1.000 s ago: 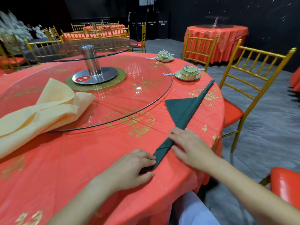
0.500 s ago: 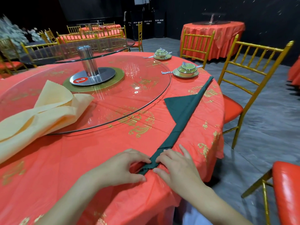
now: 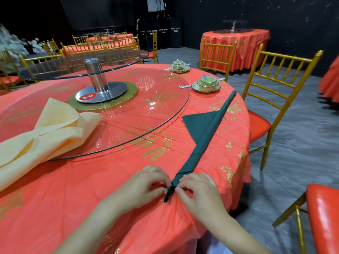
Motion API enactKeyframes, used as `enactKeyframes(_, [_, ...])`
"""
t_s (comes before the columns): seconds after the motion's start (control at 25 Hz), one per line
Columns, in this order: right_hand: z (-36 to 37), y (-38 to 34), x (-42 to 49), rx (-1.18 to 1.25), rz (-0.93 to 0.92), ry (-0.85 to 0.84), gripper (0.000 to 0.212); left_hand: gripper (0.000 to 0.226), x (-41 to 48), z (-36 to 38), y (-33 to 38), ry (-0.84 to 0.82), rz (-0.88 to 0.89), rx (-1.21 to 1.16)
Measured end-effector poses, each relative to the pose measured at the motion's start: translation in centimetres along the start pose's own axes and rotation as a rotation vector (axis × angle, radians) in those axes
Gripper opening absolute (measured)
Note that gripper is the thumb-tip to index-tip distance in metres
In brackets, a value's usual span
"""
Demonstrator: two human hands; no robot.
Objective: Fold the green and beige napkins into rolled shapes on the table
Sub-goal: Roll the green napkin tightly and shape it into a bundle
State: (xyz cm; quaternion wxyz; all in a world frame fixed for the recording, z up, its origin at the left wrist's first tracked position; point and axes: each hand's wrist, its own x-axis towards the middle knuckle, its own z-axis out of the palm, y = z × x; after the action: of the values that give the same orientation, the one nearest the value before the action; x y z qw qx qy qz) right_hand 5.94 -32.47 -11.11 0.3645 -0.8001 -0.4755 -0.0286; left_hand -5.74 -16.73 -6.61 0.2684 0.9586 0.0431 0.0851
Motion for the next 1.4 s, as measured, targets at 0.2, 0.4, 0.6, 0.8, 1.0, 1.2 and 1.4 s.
enactKeyframes(0.2, [-0.6,-0.1,0.2,0.072,0.013,-0.048,0.035,0.023,0.8,0.6,0.0,0.008,0.021,-0.033])
enactKeyframes(0.4, [-1.4,-0.7,-0.1,0.173,0.060,-0.117,0.014,0.027,1.6,0.9,0.8,-0.089,-0.110,-0.029])
enactKeyframes(0.6, [-1.6,-1.0,-0.7,0.130,0.130,-0.090,0.015,0.019,2.6,1.3,1.2,-0.117,-0.209,-0.107])
enactKeyframes(0.8, [-1.1,-0.2,-1.4,-0.097,0.038,0.030,0.027,0.021,2.5,1.3,1.6,-0.061,-0.175,0.052])
enactKeyframes(1.0, [-0.9,-0.1,-1.2,-0.158,-0.012,0.088,0.025,0.023,1.5,0.8,1.9,-0.019,-0.096,0.117])
enactKeyframes(1.2, [-0.7,-0.1,-0.7,-0.116,0.014,0.085,0.023,0.038,0.9,1.0,1.4,-0.024,-0.139,0.123])
enactKeyframes(1.4, [-1.3,0.0,-1.3,-0.128,-0.041,0.061,0.024,0.035,1.0,1.2,1.8,-0.074,-0.104,0.160])
